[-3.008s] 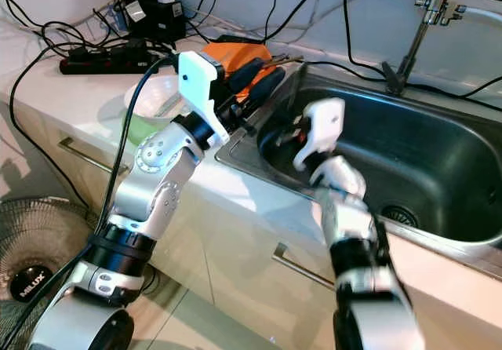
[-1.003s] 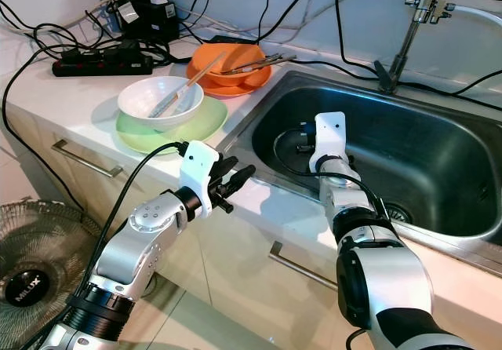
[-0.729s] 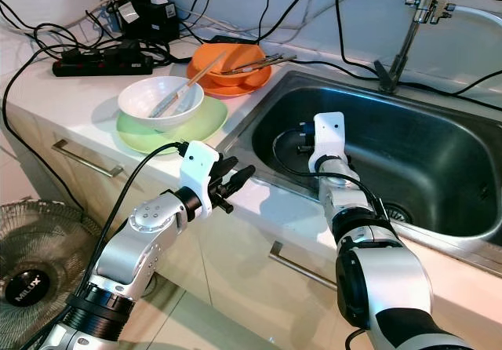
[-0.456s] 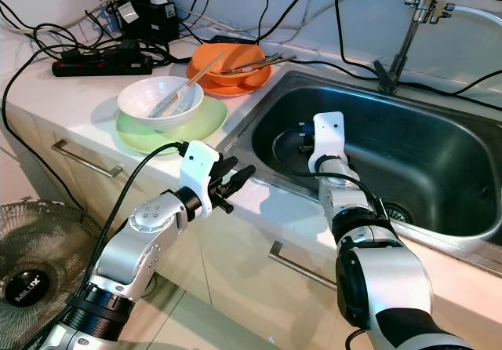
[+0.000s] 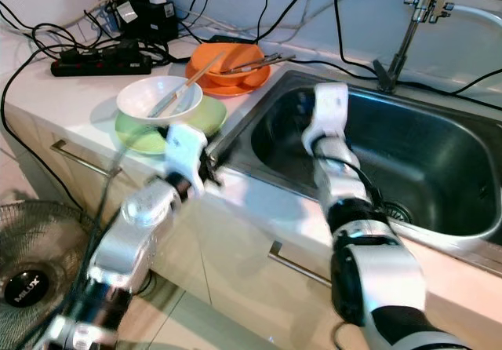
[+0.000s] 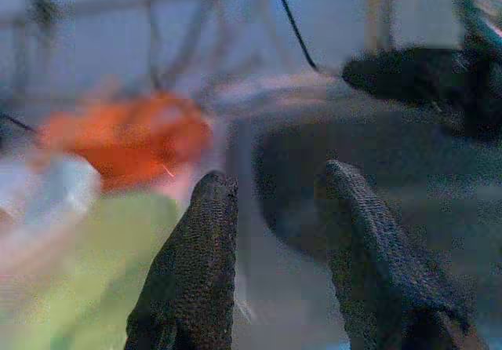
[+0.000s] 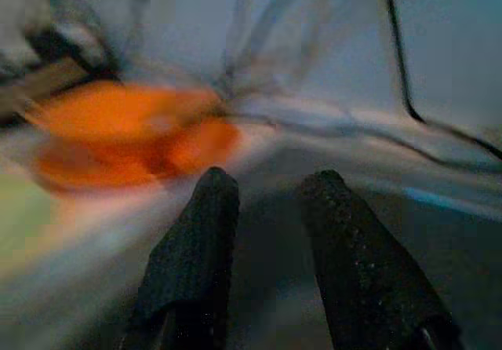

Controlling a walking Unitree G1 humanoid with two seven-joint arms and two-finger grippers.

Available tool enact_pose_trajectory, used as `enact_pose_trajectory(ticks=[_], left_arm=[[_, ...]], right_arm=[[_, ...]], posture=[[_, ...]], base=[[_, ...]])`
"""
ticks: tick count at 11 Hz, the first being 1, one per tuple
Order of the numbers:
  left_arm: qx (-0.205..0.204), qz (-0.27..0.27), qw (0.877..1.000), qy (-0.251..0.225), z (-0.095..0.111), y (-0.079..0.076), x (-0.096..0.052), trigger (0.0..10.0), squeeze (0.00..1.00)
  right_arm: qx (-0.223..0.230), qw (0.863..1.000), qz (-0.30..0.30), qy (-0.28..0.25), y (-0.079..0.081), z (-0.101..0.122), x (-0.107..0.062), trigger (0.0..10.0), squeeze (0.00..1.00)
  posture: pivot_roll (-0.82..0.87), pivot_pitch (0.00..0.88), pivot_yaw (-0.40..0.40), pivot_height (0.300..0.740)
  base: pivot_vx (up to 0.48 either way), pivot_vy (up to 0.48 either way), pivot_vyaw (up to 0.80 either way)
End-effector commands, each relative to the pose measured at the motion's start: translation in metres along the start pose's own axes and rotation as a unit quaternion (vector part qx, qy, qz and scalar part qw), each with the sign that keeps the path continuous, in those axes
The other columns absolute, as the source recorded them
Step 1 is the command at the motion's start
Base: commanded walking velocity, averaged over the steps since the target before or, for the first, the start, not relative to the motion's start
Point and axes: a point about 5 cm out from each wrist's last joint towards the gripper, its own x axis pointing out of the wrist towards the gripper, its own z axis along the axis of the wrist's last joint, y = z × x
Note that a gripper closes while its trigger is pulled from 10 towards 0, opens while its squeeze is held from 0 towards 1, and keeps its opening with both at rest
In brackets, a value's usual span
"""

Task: Kitchen organization

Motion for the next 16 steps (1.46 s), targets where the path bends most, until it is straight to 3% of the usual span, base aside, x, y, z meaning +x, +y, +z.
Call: enact_pose_trajectory(ticks=[1, 3, 6, 10, 13, 16], left_arm=[[0.015, 0.022, 0.999, -0.018, 0.009, 0.007, 0.004, 10.0, 0.0], [0.012, 0.104, 0.994, -0.018, 0.011, 0.038, 0.007, 10.0, 0.0], [0.019, 0.151, 0.988, -0.019, 0.009, 0.063, 0.001, 10.0, 0.0], [0.012, 0.159, 0.987, 0.005, -0.006, 0.069, -0.012, 10.0, 0.0], [-0.022, 0.174, 0.985, 0.005, -0.007, 0.077, -0.015, 10.0, 0.0], [-0.036, 0.206, 0.978, 0.007, -0.008, 0.093, -0.028, 10.0, 0.0]], right_arm=[[0.014, 0.999, 0.023, -0.018, 0.006, 0.0, -0.003, 10.0, 0.0], [0.044, 0.995, 0.085, -0.038, 0.029, -0.019, -0.027, 10.0, 0.0], [0.05, 0.993, 0.094, -0.059, 0.039, -0.021, -0.046, 10.0, 0.0], [0.051, 0.993, 0.093, -0.051, 0.04, -0.019, -0.058, 10.0, 0.0], [0.055, 0.993, 0.098, -0.042, 0.047, -0.021, -0.059, 10.0, 0.0], [0.051, 0.993, 0.096, -0.035, 0.044, -0.02, -0.059, 10.0, 0.0]], posture=[[0.18, 0.027, 0.007, 0.74], [0.17, 0.03, 0.01, 0.74], [0.17, 0.032, 0.014, 0.74], [0.16, 0.035, 0.017, 0.74], [0.17, 0.021, 0.015, 0.74], [0.17, 0.018, 0.011, 0.74]], base=[[0.0, 0.0, 0.0], [0.0, 0.0, 0.0], [0.0, 0.0, 0.0], [0.0, 0.0, 0.0], [0.0, 0.0, 0.0], [0.0, 0.0, 0.0]])
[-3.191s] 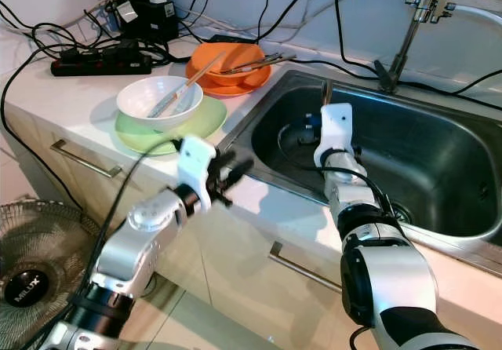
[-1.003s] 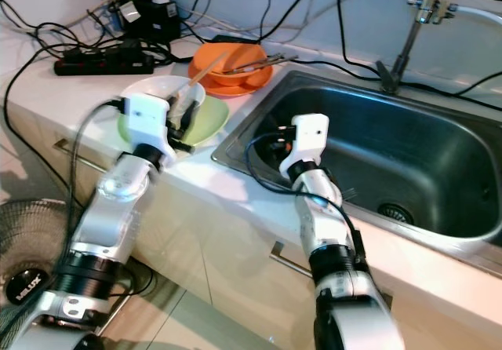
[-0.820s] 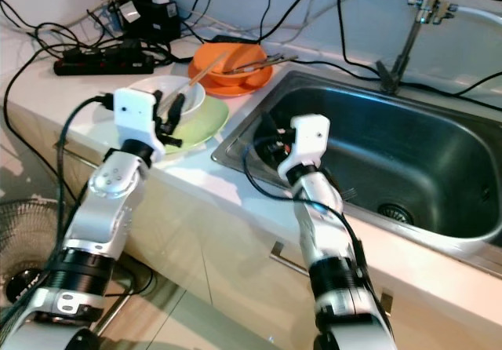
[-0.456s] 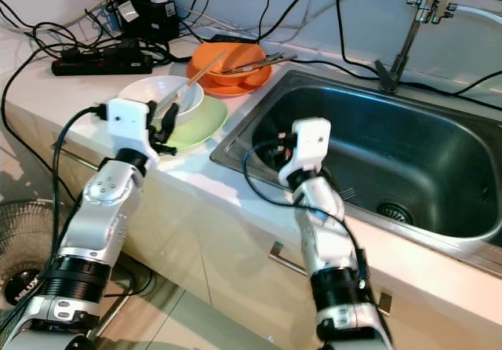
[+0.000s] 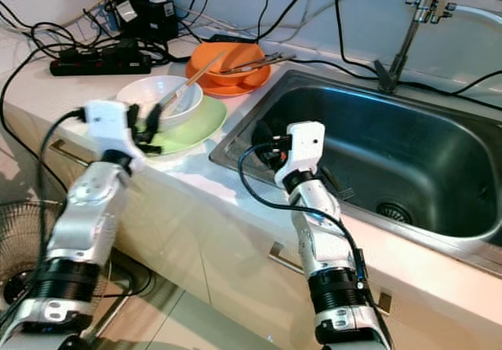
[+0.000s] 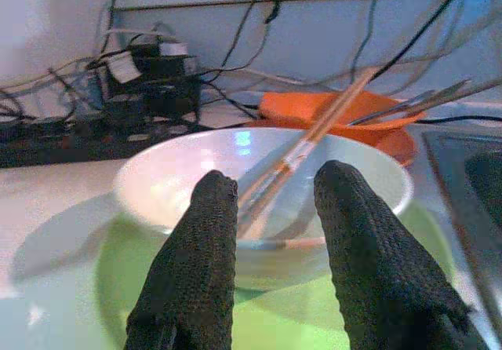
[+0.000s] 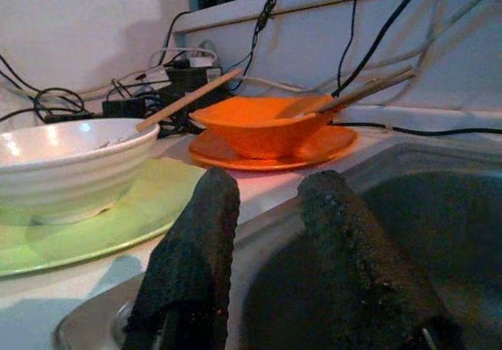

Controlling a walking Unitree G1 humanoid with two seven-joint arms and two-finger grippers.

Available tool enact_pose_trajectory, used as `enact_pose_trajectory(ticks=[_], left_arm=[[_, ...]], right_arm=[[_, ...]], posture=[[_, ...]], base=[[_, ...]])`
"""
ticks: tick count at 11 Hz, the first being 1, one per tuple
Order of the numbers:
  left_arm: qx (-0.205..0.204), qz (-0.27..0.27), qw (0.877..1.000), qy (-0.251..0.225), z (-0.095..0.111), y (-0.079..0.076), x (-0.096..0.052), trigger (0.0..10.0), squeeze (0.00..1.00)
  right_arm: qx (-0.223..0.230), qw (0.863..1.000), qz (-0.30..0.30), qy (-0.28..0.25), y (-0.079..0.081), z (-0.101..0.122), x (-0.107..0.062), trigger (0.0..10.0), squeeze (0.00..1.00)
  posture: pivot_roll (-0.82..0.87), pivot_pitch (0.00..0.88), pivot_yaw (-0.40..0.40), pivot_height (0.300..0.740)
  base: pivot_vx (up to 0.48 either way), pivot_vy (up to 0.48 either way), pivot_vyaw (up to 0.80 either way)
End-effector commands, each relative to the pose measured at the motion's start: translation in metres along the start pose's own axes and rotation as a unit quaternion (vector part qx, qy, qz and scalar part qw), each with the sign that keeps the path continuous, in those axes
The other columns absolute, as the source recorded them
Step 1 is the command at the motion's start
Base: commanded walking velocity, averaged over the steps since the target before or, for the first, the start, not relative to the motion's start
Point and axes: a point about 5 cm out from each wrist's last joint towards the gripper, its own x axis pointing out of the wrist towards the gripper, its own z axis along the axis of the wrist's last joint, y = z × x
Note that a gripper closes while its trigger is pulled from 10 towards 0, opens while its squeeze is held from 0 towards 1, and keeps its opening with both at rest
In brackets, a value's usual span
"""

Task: Kitchen organization

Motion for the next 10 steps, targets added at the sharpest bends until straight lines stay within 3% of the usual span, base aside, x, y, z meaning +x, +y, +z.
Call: enact_pose_trajectory(ticks=[1, 5, 7, 10], left_arm=[[-0.006, 0.007, 1.0, -0.004, 0.003, 0.005, -0.002, 10.0, 0.0], [-0.034, 0.022, 0.999, 0.006, 0.005, 0.017, -0.005, 10.0, 0.0], [-0.024, -0.031, 0.999, -0.014, 0.016, -0.002, 0.002, 10.0, 0.0], [-0.052, -0.04, 0.998, 0.01, 0.004, -0.011, 0.012, 10.0, 0.0]], right_arm=[[-0.004, 1.0, 0.003, -0.006, 0.001, 0.005, 0.001, 10.0, 0.0], [-0.007, 1.0, 0.001, -0.002, -0.001, 0.006, 0.002, 10.0, 0.0], [-0.006, 1.0, -0.002, -0.001, -0.002, 0.005, 0.003, 10.0, 0.0], [-0.005, 1.0, -0.006, 0.001, -0.003, 0.004, 0.002, 10.0, 0.0]], posture=[[0.17, 0.018, 0.01, 0.74], [0.17, 0.025, 0.005, 0.74], [0.18, 0.03, 0.001, 0.74], [0.17, 0.033, 0.004, 0.74]], base=[[0.0, 0.0, 0.0], [0.0, 0.0, 0.0], [0.0, 0.0, 0.0], [0.0, 0.0, 0.0]])
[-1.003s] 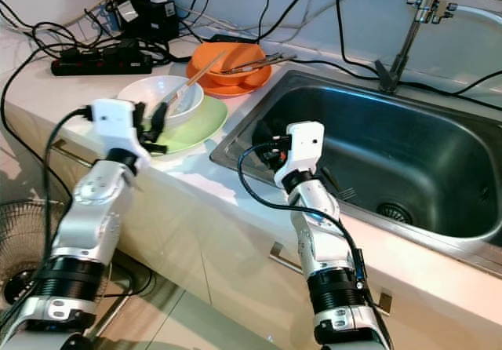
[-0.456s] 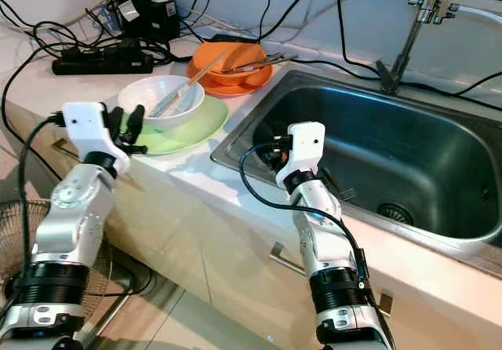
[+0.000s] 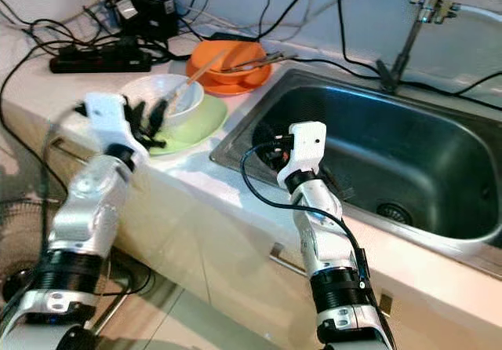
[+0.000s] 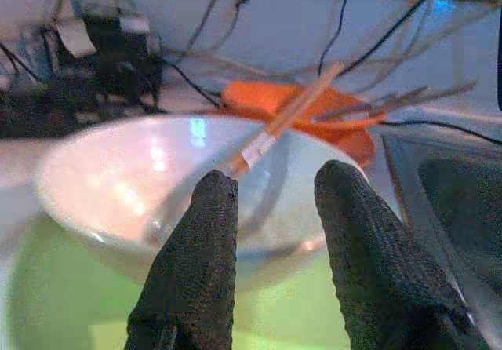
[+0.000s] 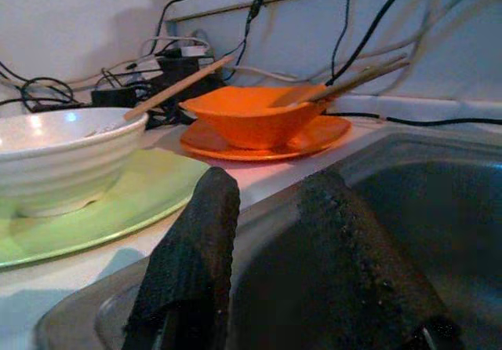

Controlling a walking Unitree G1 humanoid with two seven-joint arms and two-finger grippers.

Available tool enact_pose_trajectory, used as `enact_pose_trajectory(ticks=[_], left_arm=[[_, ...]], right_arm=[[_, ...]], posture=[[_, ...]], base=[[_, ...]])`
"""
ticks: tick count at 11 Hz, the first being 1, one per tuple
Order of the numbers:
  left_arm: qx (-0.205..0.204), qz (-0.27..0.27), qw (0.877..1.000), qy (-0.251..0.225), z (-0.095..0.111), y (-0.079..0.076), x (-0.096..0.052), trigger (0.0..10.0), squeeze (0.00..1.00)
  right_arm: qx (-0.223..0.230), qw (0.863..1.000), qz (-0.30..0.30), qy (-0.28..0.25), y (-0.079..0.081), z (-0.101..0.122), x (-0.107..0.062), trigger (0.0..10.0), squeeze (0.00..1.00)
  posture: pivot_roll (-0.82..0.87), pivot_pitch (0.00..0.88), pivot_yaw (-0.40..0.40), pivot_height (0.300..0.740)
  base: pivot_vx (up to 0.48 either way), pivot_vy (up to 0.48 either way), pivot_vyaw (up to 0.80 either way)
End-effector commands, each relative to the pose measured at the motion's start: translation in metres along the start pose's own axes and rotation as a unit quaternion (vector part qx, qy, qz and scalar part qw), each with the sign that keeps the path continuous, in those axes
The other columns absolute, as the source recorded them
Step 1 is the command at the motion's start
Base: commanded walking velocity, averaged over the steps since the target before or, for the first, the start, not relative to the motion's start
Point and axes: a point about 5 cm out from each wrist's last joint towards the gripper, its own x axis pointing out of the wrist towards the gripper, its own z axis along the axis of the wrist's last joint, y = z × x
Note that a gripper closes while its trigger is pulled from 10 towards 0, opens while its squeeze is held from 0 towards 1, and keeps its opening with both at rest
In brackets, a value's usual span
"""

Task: Kitchen organization

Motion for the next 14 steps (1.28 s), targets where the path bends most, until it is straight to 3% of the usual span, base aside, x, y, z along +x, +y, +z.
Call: enact_pose_trajectory(ticks=[1, 3, 6, 11, 13, 14], left_arm=[[-0.012, 0.0, 1.0, 0.0, 0.002, 0.003, 0.006, 10.0, 0.0], [-0.046, 0.012, 0.999, 0.004, 0.001, 0.01, 0.012, 10.0, 0.0], [-0.046, 0.019, 0.999, -0.005, 0.003, 0.015, 0.01, 10.0, 0.0], [-0.043, 0.08, 0.996, -0.002, 0.001, 0.047, -0.011, 10.0, 0.0], [-0.027, 0.051, 0.998, -0.022, 0.013, 0.038, -0.009, 10.0, 0.0], [-0.021, 0.024, 0.999, -0.035, 0.019, 0.026, -0.006, 10.0, 0.0]], right_arm=[[-0.003, 1.0, 0.0, -0.005, 0.0, 0.004, 0.002, 10.0, 0.0], [-0.004, 1.0, -0.004, -0.006, -0.002, 0.005, 0.002, 10.0, 0.0], [-0.004, 1.0, -0.004, -0.005, -0.002, 0.005, 0.002, 10.0, 0.0], [-0.005, 1.0, -0.002, -0.002, -0.003, 0.004, 0.004, 10.0, 0.0], [-0.004, 1.0, -0.001, -0.002, -0.003, 0.004, 0.004, 10.0, 0.0], [-0.003, 1.0, -0.001, -0.003, -0.002, 0.004, 0.004, 10.0, 0.0]], posture=[[0.16, 0.035, 0.006, 0.74], [0.16, 0.036, 0.008, 0.74], [0.16, 0.036, 0.002, 0.74], [0.17, 0.037, -0.005, 0.74], [0.18, 0.034, -0.008, 0.74], [0.17, 0.033, -0.007, 0.74]], base=[[0.0, 0.0, 0.0], [0.0, 0.0, 0.0], [0.0, 0.0, 0.0], [0.0, 0.0, 0.0], [0.0, 0.0, 0.0], [0.0, 0.0, 0.0]])
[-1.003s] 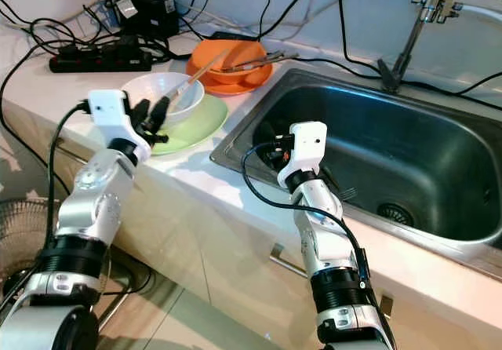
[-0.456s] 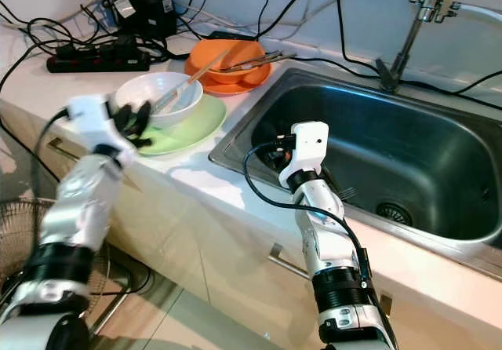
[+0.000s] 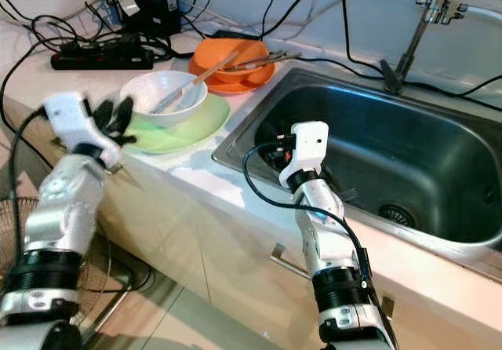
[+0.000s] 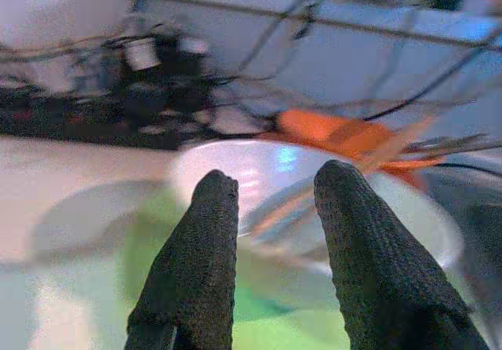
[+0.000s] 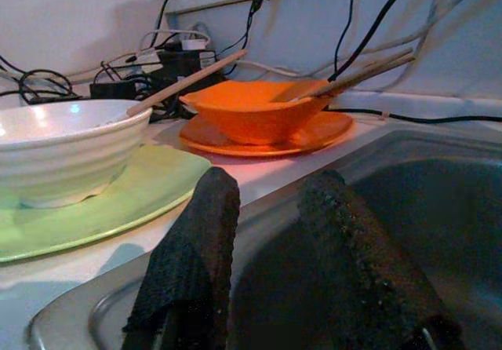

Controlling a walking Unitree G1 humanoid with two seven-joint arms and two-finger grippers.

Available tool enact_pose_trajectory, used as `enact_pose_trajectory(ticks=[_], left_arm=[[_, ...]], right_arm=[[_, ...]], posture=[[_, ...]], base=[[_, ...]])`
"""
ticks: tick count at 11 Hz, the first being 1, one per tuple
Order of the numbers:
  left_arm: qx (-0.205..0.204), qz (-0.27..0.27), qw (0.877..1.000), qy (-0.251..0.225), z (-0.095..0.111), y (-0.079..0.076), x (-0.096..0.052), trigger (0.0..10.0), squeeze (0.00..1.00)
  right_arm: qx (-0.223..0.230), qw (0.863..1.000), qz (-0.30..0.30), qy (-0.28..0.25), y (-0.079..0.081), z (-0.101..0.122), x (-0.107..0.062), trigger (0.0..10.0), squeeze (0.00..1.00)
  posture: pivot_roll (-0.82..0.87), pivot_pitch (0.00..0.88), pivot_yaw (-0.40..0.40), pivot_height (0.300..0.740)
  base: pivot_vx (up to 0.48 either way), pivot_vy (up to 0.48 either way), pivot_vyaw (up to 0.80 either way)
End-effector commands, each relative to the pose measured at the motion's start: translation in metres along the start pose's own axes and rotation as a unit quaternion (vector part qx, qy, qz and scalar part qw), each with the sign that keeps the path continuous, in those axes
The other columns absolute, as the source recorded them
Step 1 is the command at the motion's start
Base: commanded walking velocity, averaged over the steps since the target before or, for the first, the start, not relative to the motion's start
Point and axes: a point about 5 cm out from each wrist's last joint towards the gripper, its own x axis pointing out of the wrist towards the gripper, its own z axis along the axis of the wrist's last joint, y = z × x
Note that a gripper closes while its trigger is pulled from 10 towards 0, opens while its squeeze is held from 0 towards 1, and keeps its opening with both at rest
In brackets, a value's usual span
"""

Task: Kitchen organization

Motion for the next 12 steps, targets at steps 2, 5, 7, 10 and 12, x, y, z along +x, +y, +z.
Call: enact_pose_trajectory(ticks=[2, 5, 7, 10, 12], left_arm=[[0.008, -0.062, 0.998, 0.001, 0.003, -0.025, 0.005, 10.0, 0.0], [-0.009, -0.084, 0.996, 0.022, -0.007, -0.04, 0.009, 10.0, 0.0], [-0.015, -0.072, 0.997, 0.024, -0.007, -0.034, 0.009, 10.0, 0.0], [-0.026, -0.052, 0.998, 0.034, -0.01, -0.021, 0.005, 10.0, 0.0], [-0.043, -0.047, 0.997, 0.046, -0.013, -0.016, 0.001, 10.0, 0.0]], right_arm=[[0.0, 1.0, 0.001, -0.006, 0.0, 0.005, 0.005, 10.0, 0.0], [0.0, 1.0, -0.002, -0.007, -0.001, 0.004, 0.004, 10.0, 0.0], [-0.001, 1.0, -0.003, -0.006, -0.001, 0.004, 0.004, 10.0, 0.0], [-0.001, 1.0, -0.002, -0.005, -0.001, 0.004, 0.004, 10.0, 0.0], [0.0, 1.0, -0.002, -0.003, -0.001, 0.003, 0.003, 10.0, 0.0]], posture=[[0.17, 0.029, -0.006, 0.74], [0.16, 0.017, 0.002, 0.74], [0.17, 0.02, 0.001, 0.74], [0.17, 0.028, -0.002, 0.74], [0.17, 0.039, -0.004, 0.74]], base=[[0.0, 0.0, 0.0], [0.0, 0.0, 0.0], [0.0, 0.0, 0.0], [0.0, 0.0, 0.0], [0.0, 0.0, 0.0]])
